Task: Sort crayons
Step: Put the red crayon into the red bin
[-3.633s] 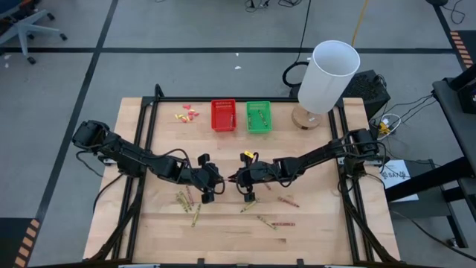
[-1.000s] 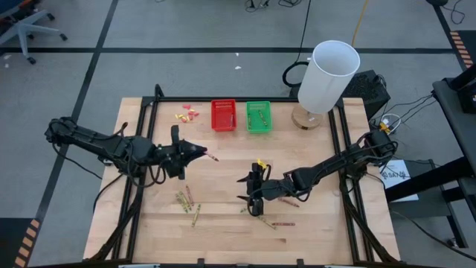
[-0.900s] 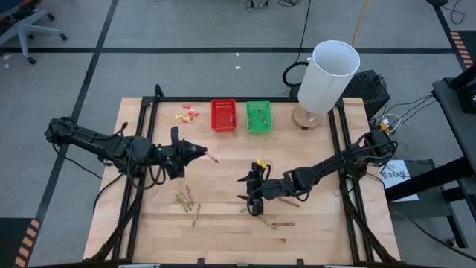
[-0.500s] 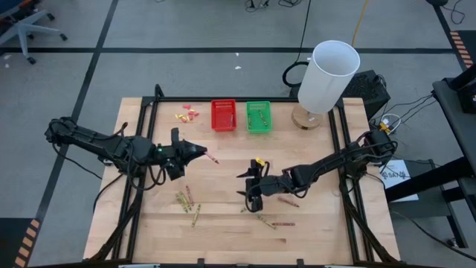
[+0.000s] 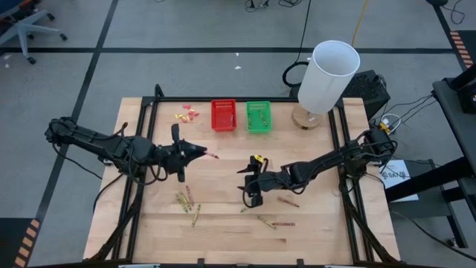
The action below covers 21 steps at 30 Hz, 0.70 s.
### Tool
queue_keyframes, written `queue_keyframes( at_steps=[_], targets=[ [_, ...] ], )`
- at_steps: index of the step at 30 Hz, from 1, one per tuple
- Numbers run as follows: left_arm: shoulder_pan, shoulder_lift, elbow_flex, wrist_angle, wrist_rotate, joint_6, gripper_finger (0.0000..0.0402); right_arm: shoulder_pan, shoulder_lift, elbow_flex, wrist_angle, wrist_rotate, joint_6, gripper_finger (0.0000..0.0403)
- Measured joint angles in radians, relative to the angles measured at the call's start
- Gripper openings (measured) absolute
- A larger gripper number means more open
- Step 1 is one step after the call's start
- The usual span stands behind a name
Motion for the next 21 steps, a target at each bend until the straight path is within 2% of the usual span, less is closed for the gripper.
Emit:
queue_keyframes(
  at_steps=[3, 6, 9, 15, 21],
  targets=[
    [0.001, 0.0, 0.0, -0.018, -0.014, -0.218, 0.0031, -0.004, 0.0, 0.0, -0.016, 0.0, -0.011, 0.0242],
    [0.02, 0.0, 0.0, -0.027, -0.078, -0.293, 0.0031, -0.014, 0.0, 0.0, -0.022, -0.001, 0.0, 0.0242],
    [0.067, 0.0, 0.0, -0.039, -0.094, -0.335, 0.0031, -0.021, 0.0, 0.0, -0.046, -0.002, 0.024, 0.0242],
    [0.265, 0.026, 0.0, -0.04, -0.095, -0.485, 0.0031, -0.019, 0.0, 0.0, -0.069, -0.003, 0.044, 0.0242],
    [0.484, 0.138, 0.0, -0.019, -0.097, -0.664, 0.0031, -0.02, 0.0, 0.0, -0.095, -0.002, 0.046, 0.0242]
  ],
)
